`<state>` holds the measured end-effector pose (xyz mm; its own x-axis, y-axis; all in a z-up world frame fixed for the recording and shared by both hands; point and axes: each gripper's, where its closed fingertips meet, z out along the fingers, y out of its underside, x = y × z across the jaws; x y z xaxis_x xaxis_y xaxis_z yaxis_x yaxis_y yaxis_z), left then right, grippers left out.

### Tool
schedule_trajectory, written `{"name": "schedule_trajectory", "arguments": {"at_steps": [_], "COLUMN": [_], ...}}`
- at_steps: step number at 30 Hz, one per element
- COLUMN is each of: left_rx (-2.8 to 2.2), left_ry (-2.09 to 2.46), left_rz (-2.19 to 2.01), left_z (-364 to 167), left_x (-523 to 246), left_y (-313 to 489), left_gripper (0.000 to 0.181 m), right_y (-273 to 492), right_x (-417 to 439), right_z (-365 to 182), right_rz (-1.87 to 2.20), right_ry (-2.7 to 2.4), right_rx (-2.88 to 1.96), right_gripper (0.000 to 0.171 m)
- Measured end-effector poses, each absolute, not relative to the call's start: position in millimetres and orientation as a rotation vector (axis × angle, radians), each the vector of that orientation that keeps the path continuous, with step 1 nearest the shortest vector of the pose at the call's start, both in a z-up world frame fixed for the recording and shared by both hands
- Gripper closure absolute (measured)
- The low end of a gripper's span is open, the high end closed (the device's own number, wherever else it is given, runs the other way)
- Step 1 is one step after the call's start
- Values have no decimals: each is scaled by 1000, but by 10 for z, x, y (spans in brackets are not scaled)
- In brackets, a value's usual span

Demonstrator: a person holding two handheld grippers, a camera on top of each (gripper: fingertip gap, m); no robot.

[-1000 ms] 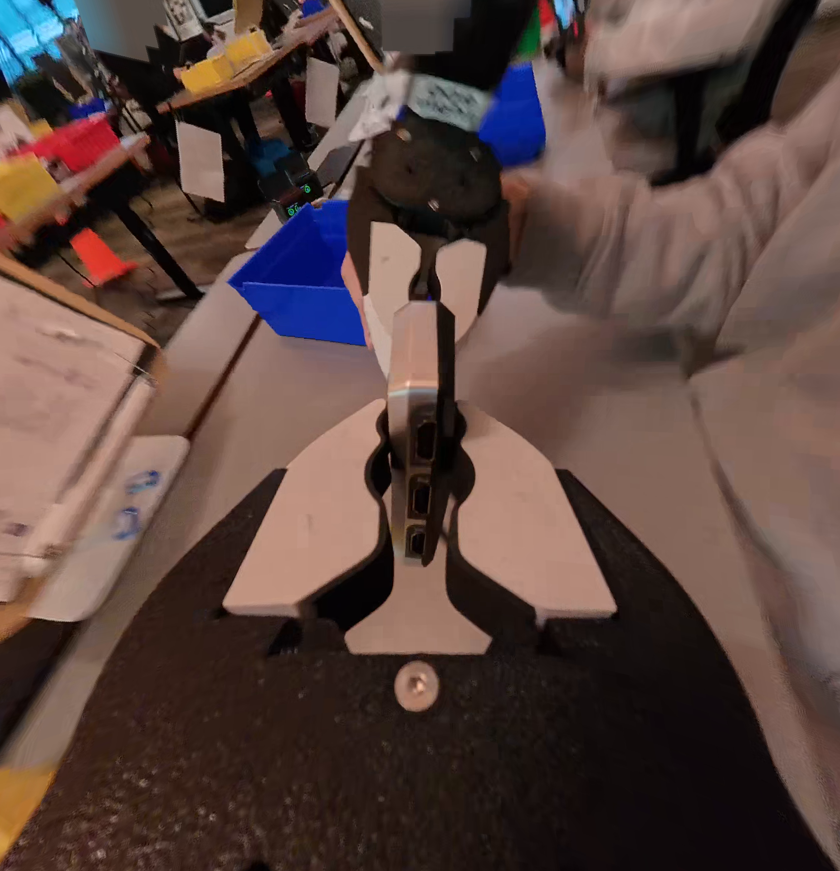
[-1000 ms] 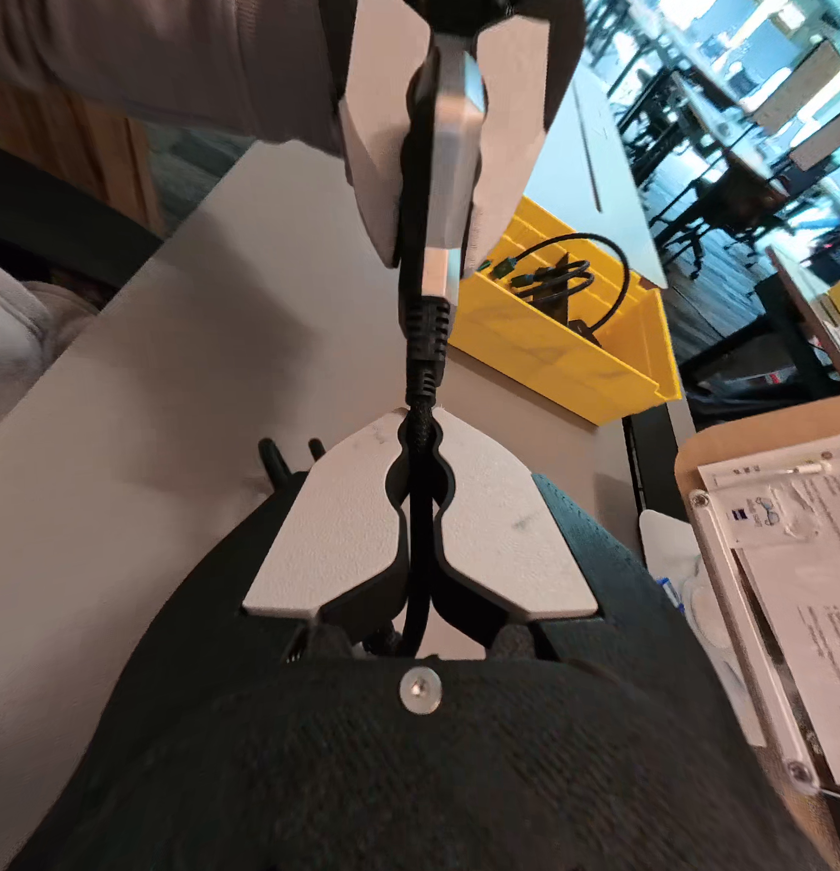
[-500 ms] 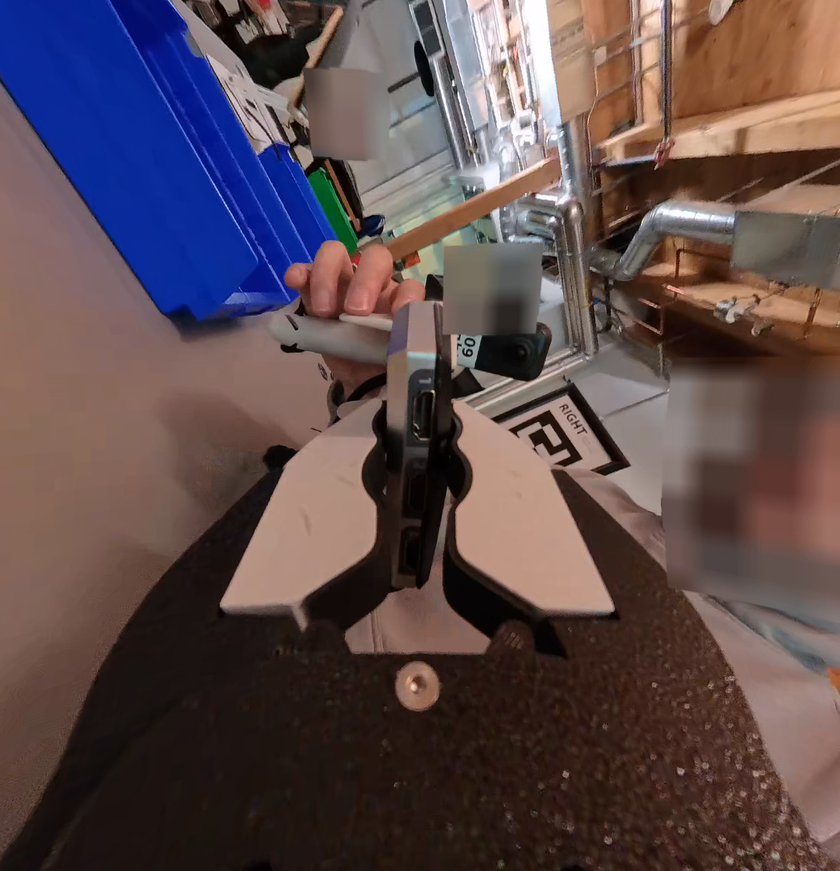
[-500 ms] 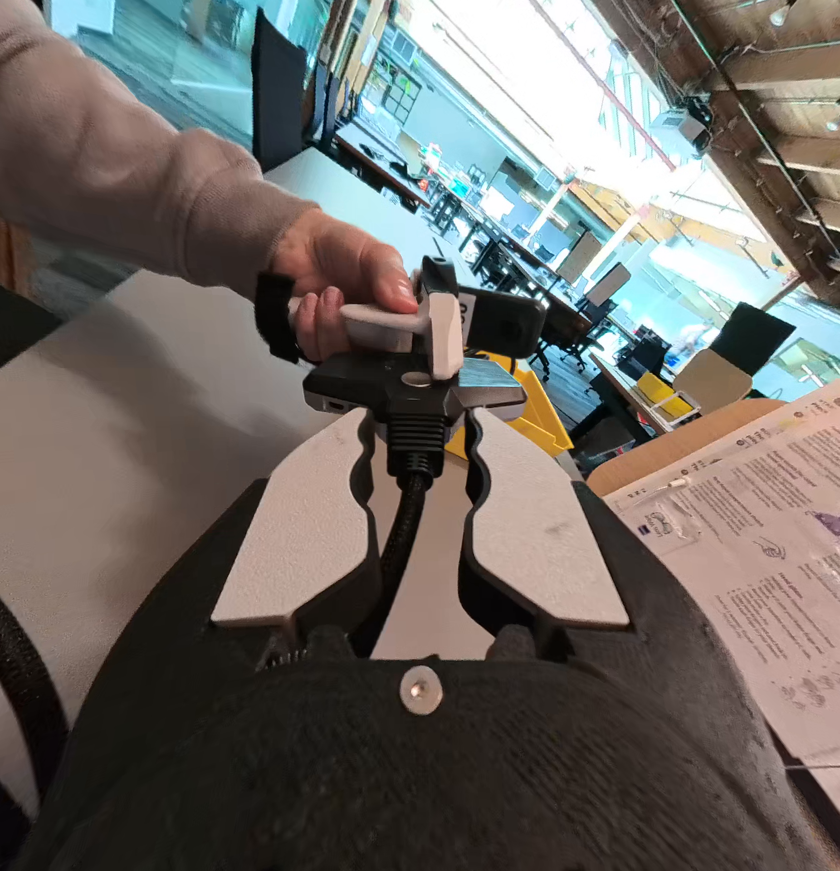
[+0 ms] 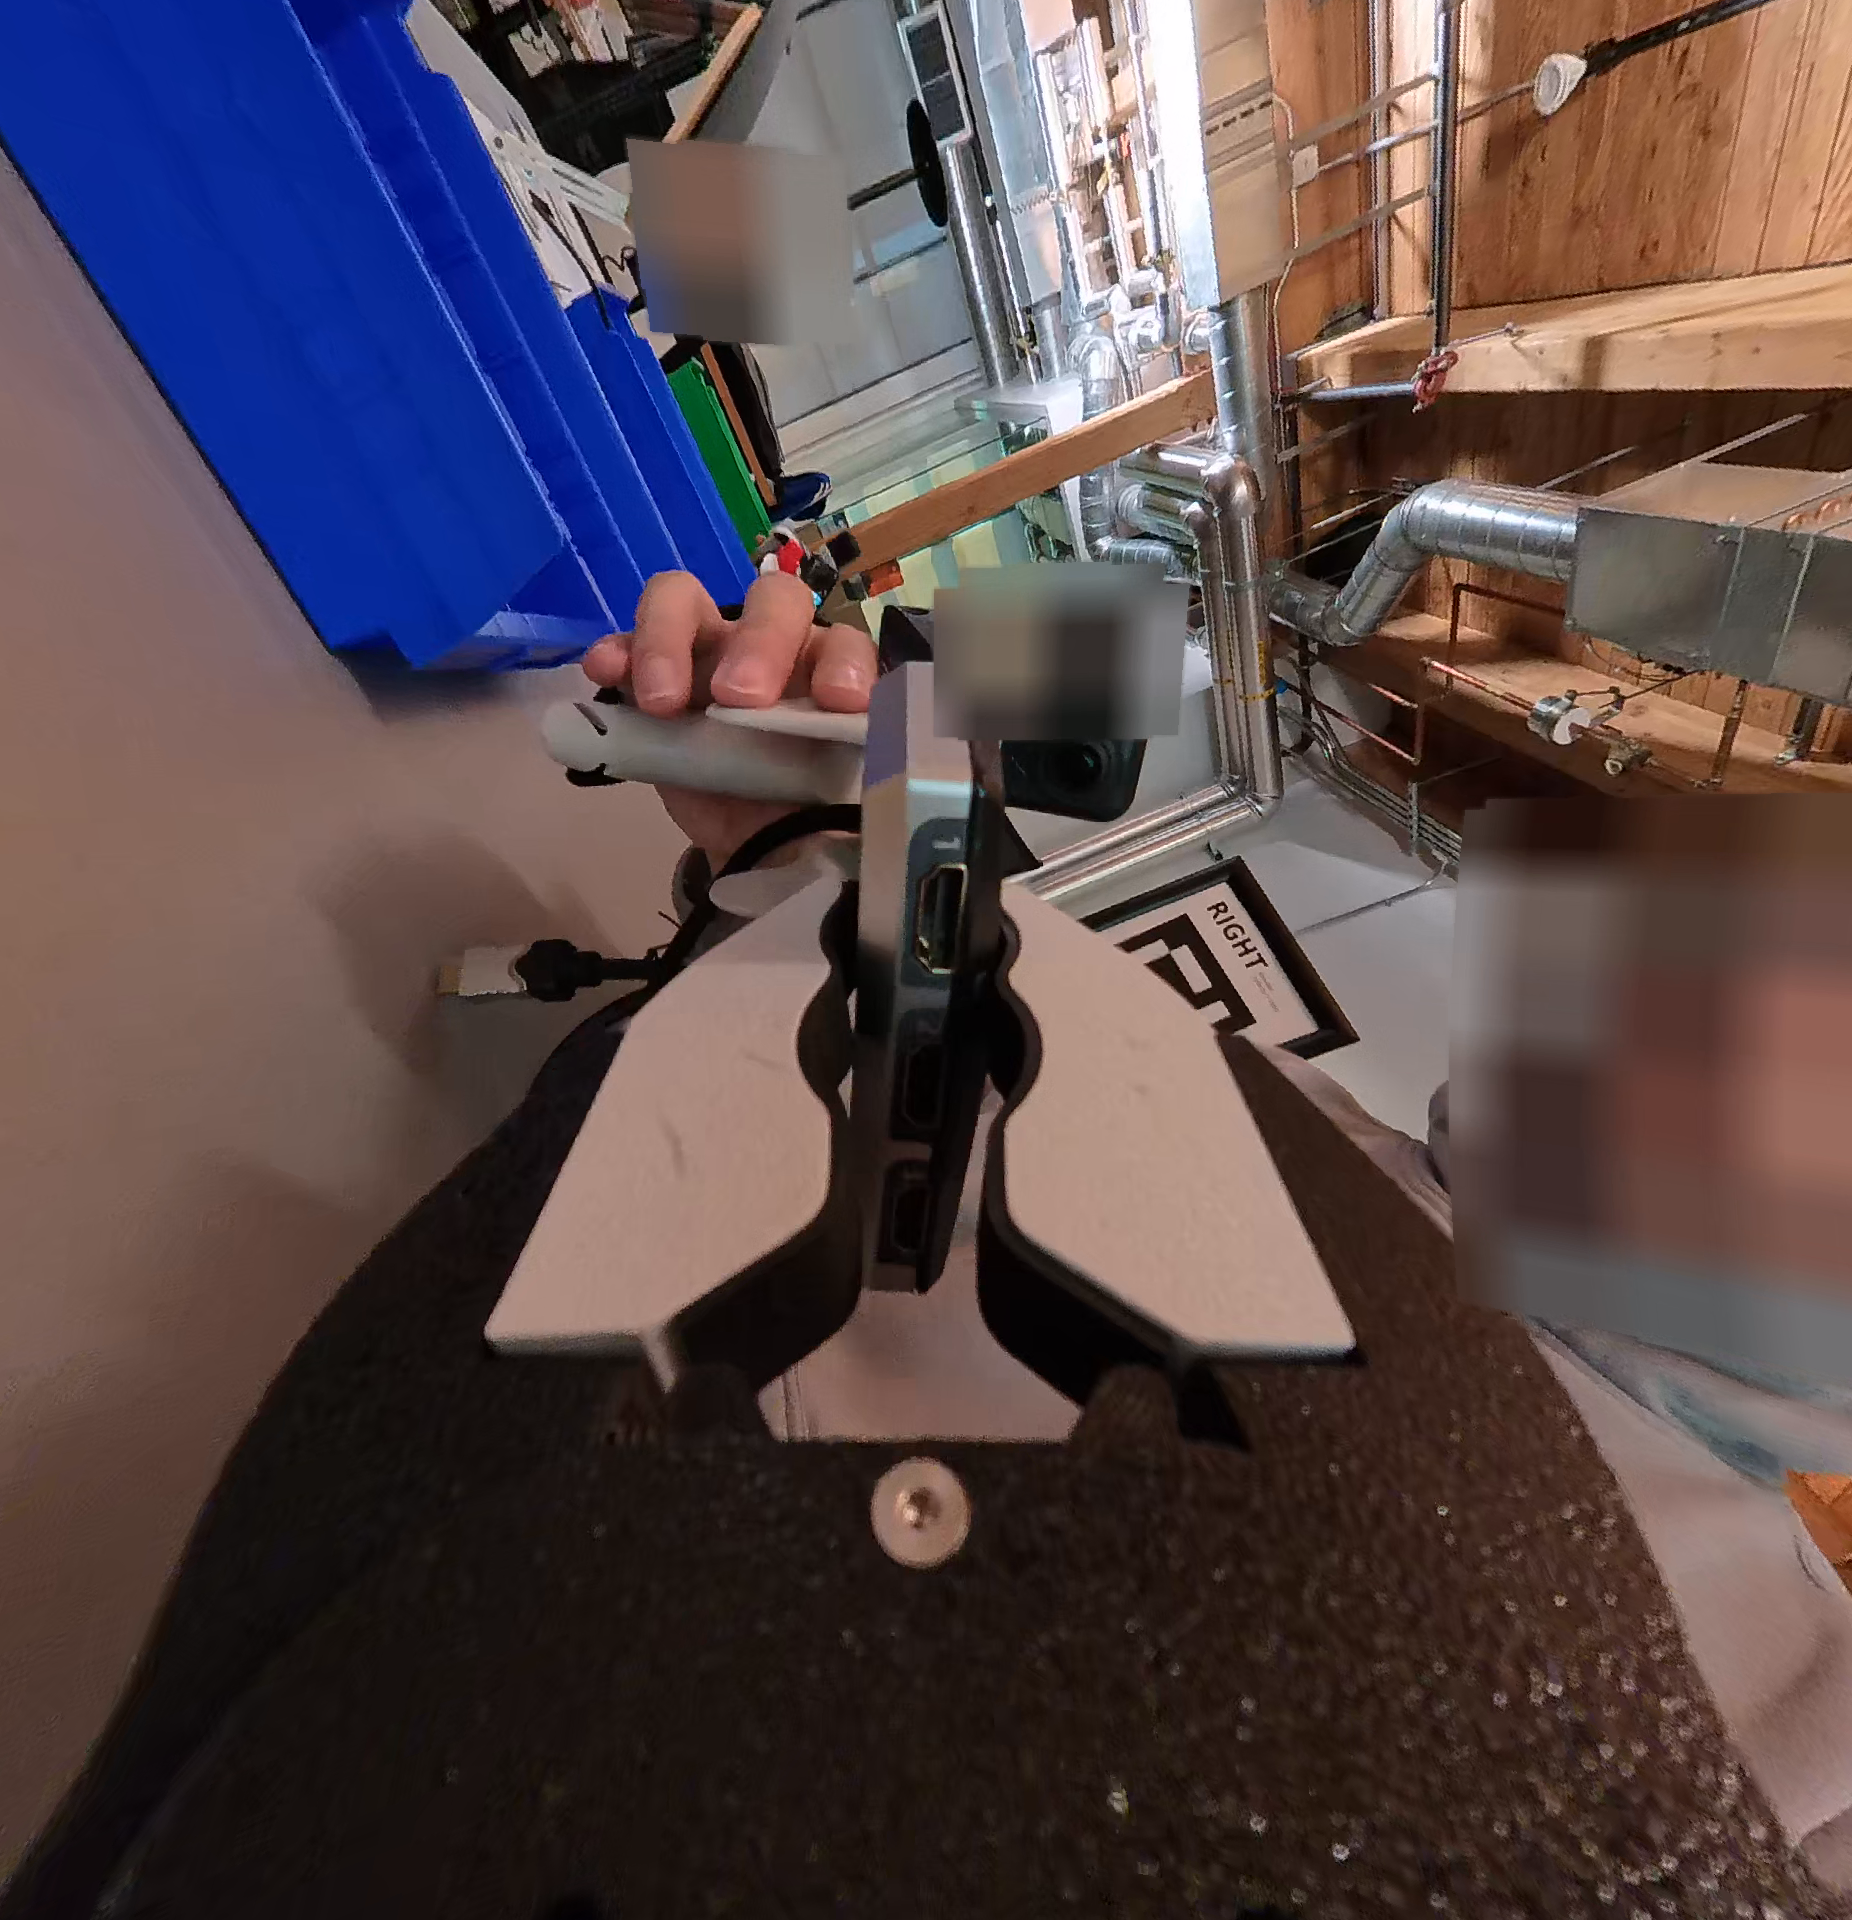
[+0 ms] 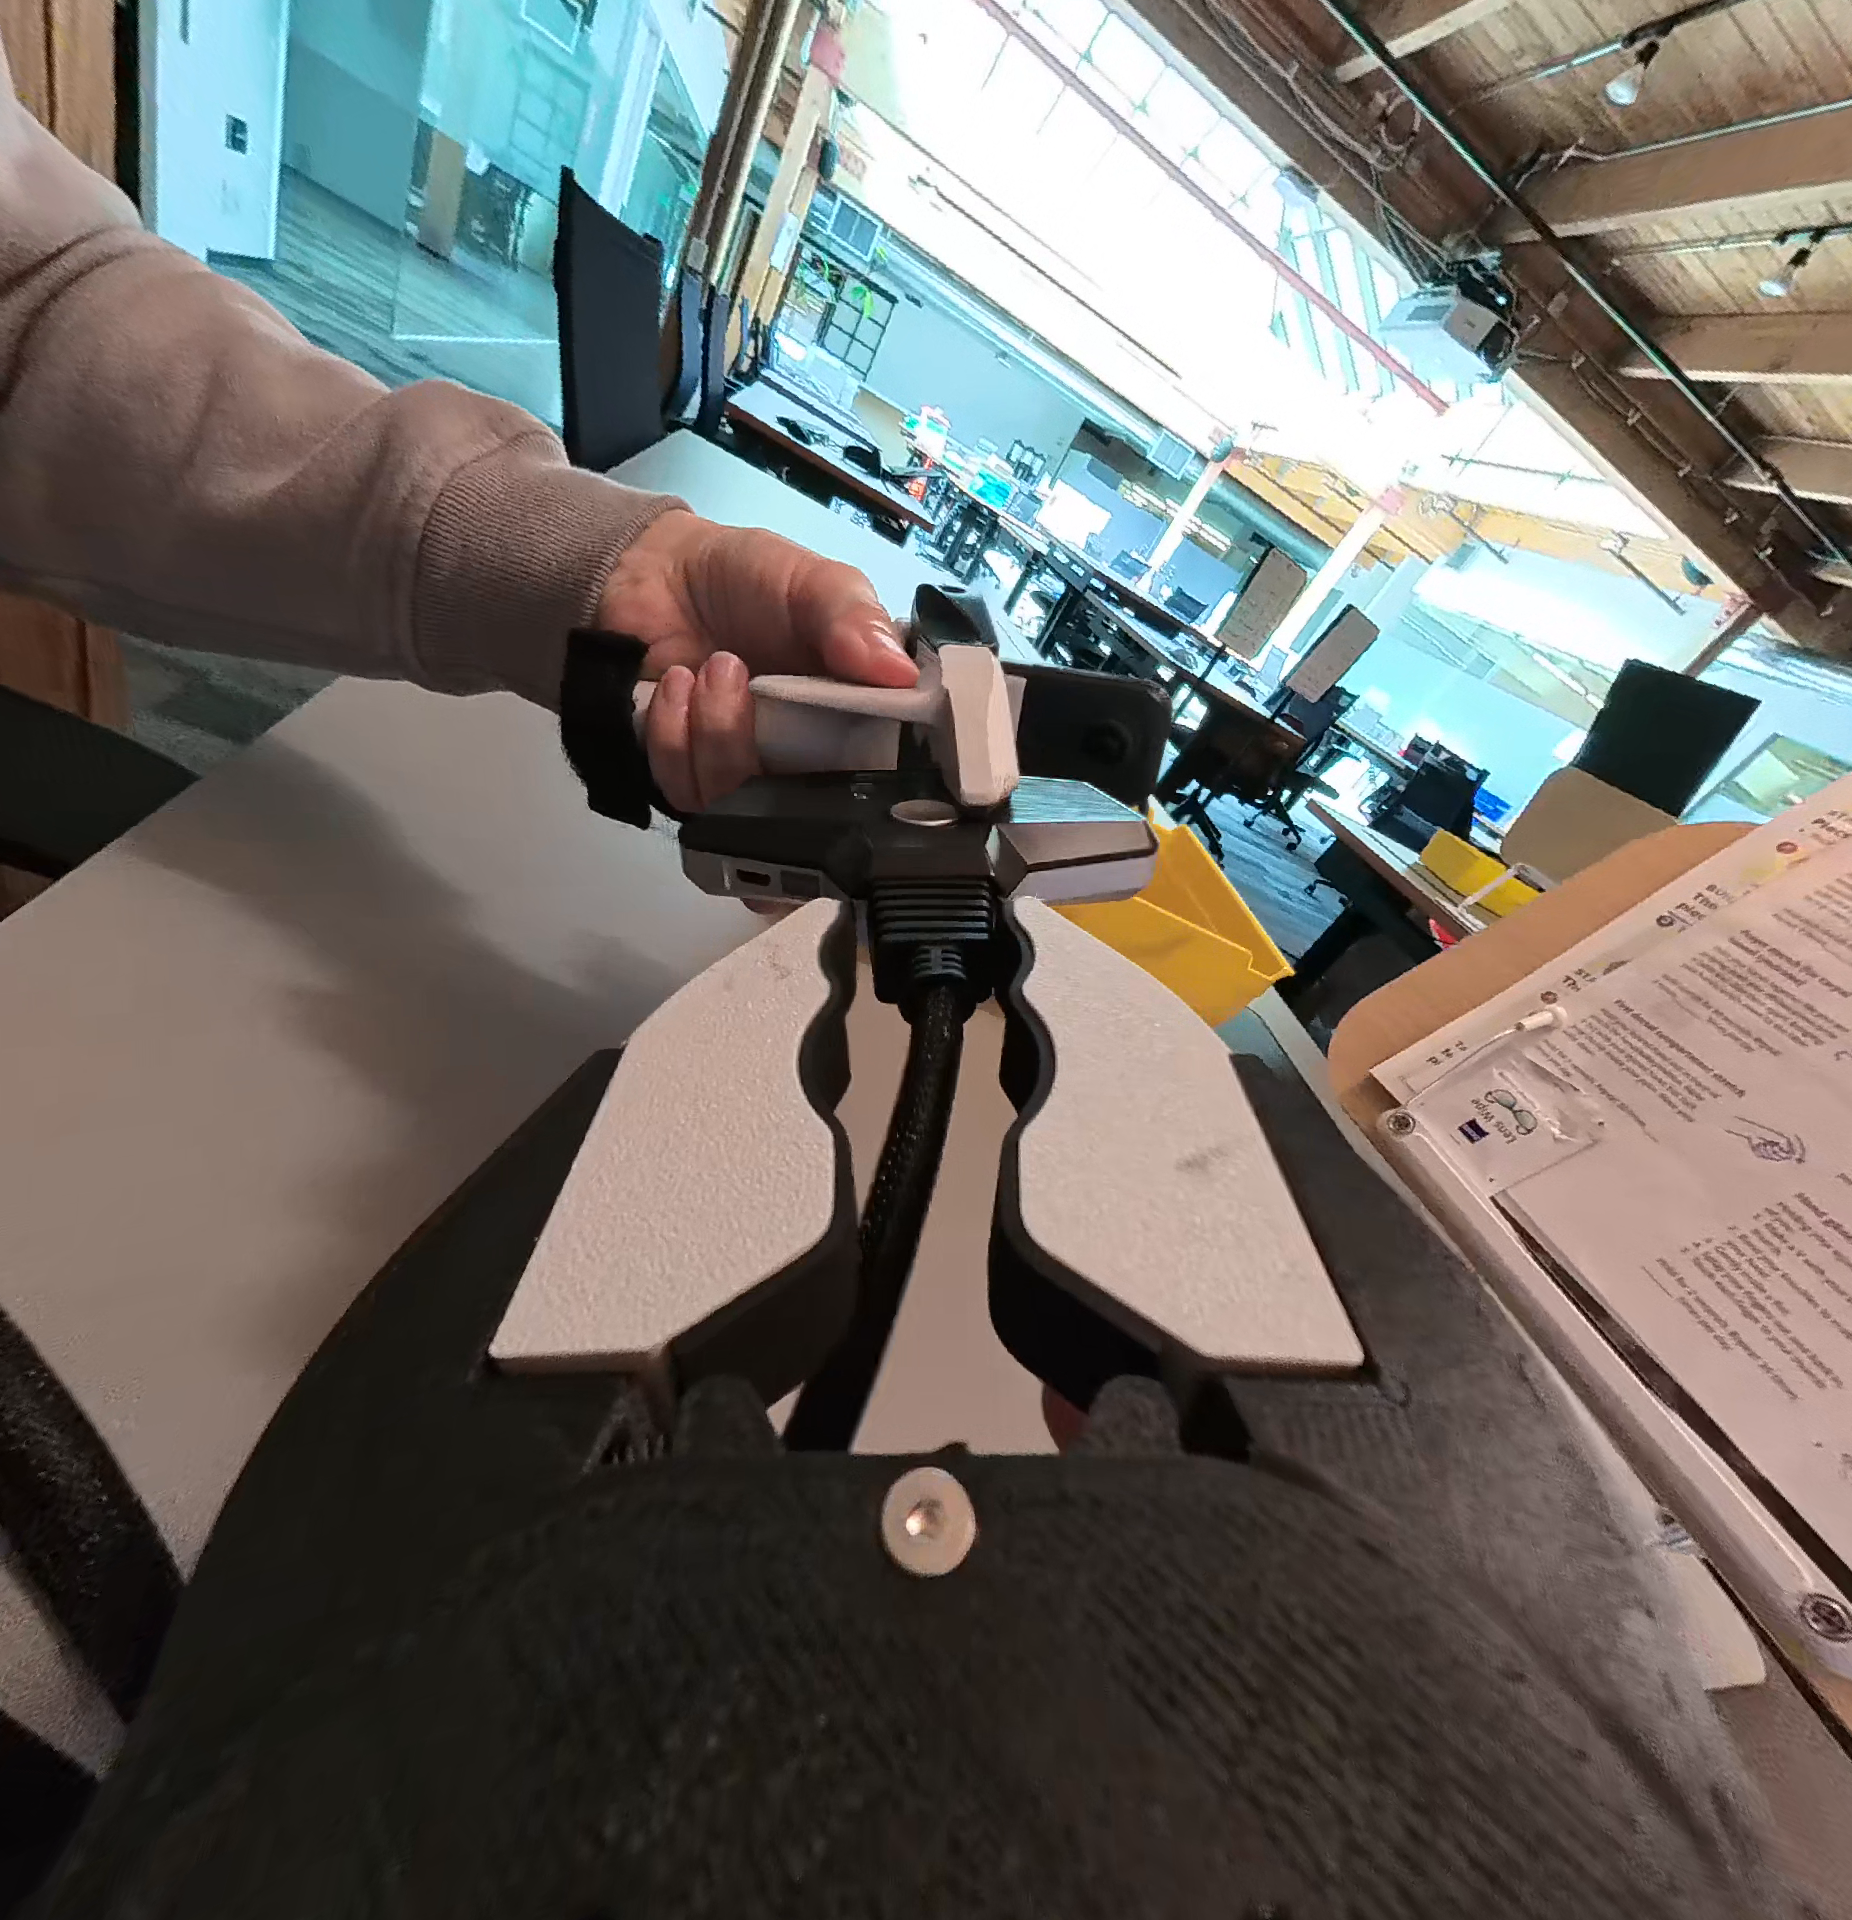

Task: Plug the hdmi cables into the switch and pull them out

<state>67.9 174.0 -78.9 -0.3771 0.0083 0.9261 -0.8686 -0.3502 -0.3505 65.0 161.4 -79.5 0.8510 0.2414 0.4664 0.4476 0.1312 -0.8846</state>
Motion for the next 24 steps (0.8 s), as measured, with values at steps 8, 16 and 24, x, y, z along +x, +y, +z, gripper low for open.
{"name": "schedule_trajectory", "arguments": {"at_steps": [8,16,24], "left_rx": [1209,960,288], "left_ry": [-1383,-2713,-3852], "left_rz": [1954,2320,1919], "left_z": [-754,-551,-664], "left_x": [749,687,743], "left_y": [1770,2007,1899], "left_gripper": [155,105,110], "right_y": [1617,1440,1417], "right_x": [701,922,798], "right_z": [-817,-615,-585], "right_rz": [-102,159,464], "right_ry": [-449,-124,-79], "right_rx": [-1498,-1429,-1380], "right_gripper": [149,150,150]}}
